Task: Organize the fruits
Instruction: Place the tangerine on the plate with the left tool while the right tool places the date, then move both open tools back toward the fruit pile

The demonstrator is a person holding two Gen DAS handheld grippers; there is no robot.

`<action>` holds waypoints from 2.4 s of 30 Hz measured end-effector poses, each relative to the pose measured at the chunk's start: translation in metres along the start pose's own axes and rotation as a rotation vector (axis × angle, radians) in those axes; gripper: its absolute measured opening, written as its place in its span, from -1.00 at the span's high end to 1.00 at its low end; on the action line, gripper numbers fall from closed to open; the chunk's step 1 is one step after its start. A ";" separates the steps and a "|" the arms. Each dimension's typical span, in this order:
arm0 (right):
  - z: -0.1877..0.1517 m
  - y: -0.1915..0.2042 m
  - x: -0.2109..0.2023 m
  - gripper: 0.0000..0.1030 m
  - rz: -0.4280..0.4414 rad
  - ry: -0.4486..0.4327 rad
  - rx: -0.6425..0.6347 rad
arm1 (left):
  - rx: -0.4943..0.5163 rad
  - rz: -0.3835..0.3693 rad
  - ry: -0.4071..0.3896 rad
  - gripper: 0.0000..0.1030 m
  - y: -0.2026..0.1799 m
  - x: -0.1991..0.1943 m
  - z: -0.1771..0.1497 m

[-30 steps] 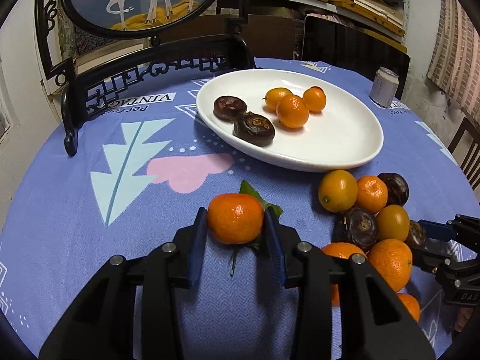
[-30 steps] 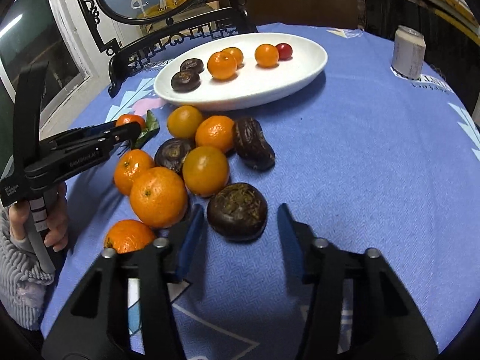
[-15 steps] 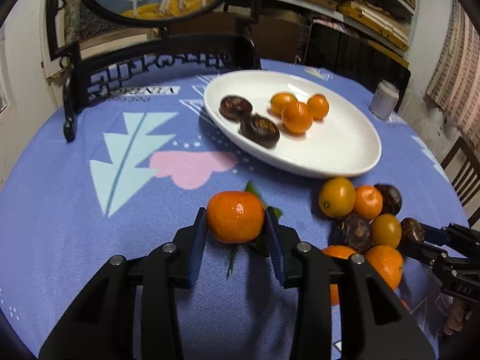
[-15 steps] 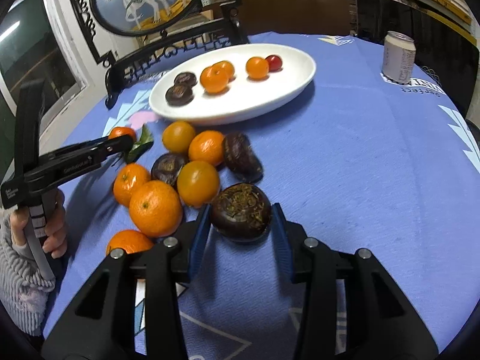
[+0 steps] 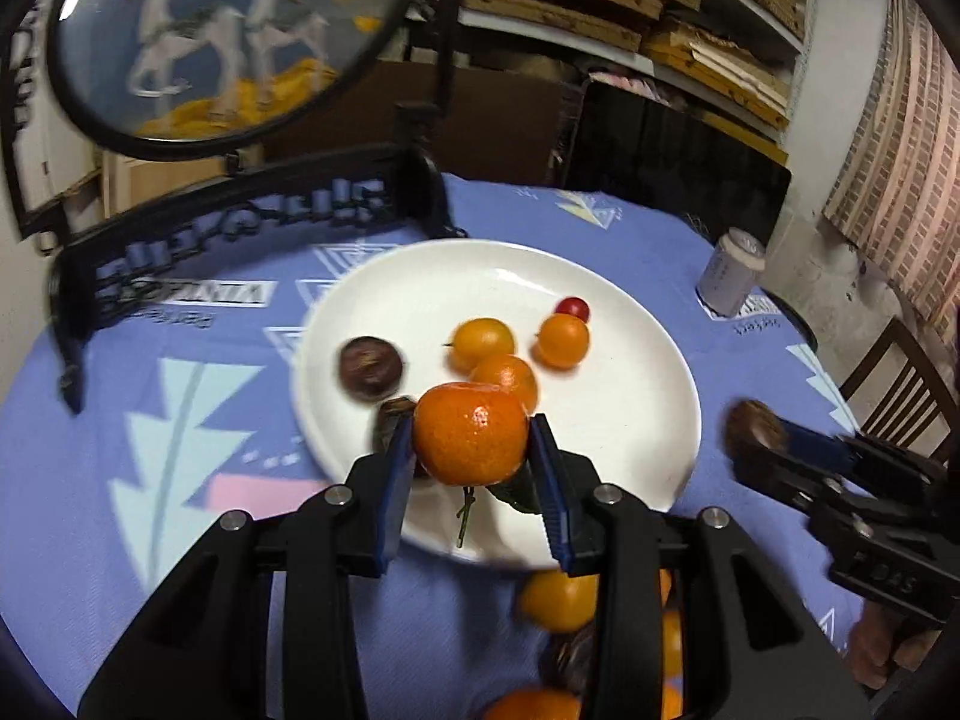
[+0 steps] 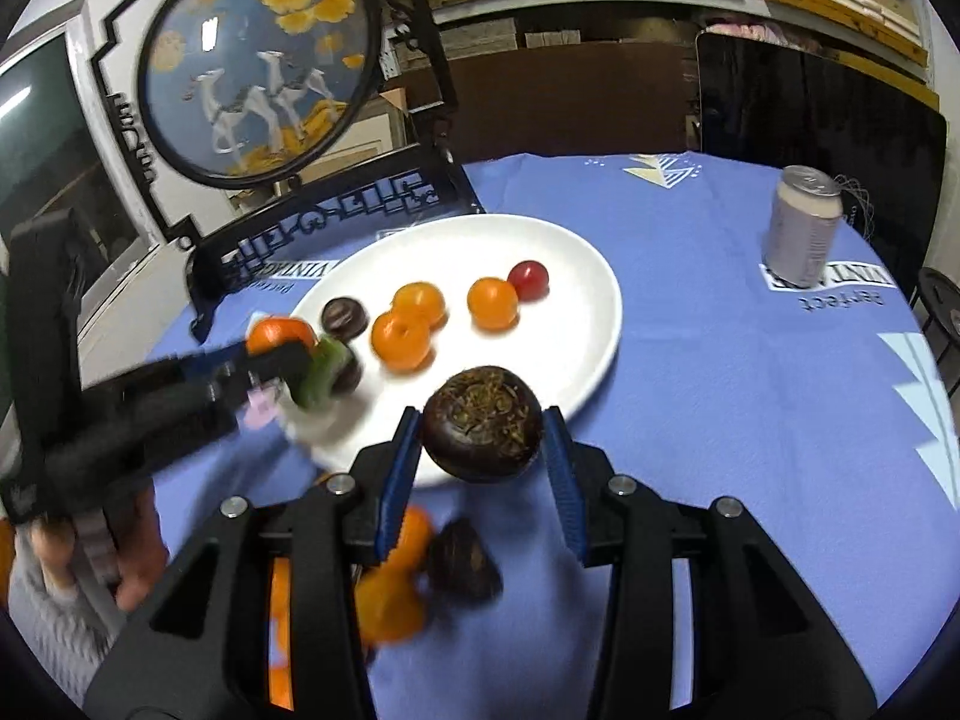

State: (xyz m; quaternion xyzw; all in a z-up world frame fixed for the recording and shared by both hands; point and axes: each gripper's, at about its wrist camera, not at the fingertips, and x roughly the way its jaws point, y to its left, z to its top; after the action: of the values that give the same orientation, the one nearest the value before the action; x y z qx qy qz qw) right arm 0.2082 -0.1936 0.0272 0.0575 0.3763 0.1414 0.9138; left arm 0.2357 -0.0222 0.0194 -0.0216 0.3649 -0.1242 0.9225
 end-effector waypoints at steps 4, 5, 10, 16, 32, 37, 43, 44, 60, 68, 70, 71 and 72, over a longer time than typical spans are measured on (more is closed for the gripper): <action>0.010 -0.007 0.033 -0.07 0.039 0.040 0.023 | -0.005 0.007 0.064 0.23 -0.003 0.028 -0.002; 0.010 -0.011 0.032 -0.16 0.047 0.019 0.044 | -0.010 0.003 0.070 0.15 -0.001 0.030 -0.004; 0.007 -0.016 0.015 -0.21 0.045 -0.012 0.056 | -0.037 -0.005 0.012 -0.15 0.008 0.007 -0.002; -0.022 -0.008 -0.020 -0.43 0.063 -0.018 0.045 | -0.039 0.068 -0.058 -0.35 0.020 -0.042 -0.028; -0.061 -0.024 -0.043 -0.50 0.067 -0.003 0.115 | 0.137 -0.005 -0.011 -0.35 -0.012 -0.073 -0.099; -0.061 -0.025 -0.043 -0.50 0.073 0.003 0.117 | 0.133 0.034 0.046 -0.36 -0.009 -0.056 -0.102; -0.061 -0.025 -0.047 -0.50 0.076 -0.007 0.121 | 0.109 0.173 -0.001 -0.59 0.014 -0.064 -0.098; -0.061 -0.025 -0.047 -0.50 0.076 -0.008 0.124 | 0.094 0.268 -0.004 -0.59 0.025 -0.063 -0.097; -0.060 -0.025 -0.047 -0.50 0.079 -0.005 0.123 | 0.240 0.026 -0.052 -0.58 -0.017 -0.087 -0.120; -0.060 -0.022 -0.049 -0.51 0.085 -0.007 0.113 | 0.257 0.071 0.055 -0.72 -0.019 -0.057 -0.127; -0.060 -0.021 -0.049 -0.51 0.083 -0.006 0.108 | 0.254 0.113 0.037 -0.79 -0.015 -0.058 -0.126; -0.061 -0.021 -0.048 -0.51 0.081 -0.005 0.105 | 0.243 0.133 0.026 -0.81 -0.010 -0.060 -0.124; -0.061 -0.021 -0.047 -0.51 0.080 -0.002 0.104 | 0.220 0.165 0.023 -0.81 -0.002 -0.061 -0.121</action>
State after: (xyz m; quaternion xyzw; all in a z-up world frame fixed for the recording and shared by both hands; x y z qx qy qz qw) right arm 0.1380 -0.2278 0.0114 0.1199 0.3794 0.1579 0.9037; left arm 0.1096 -0.0026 -0.0283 0.1111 0.3602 -0.0873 0.9221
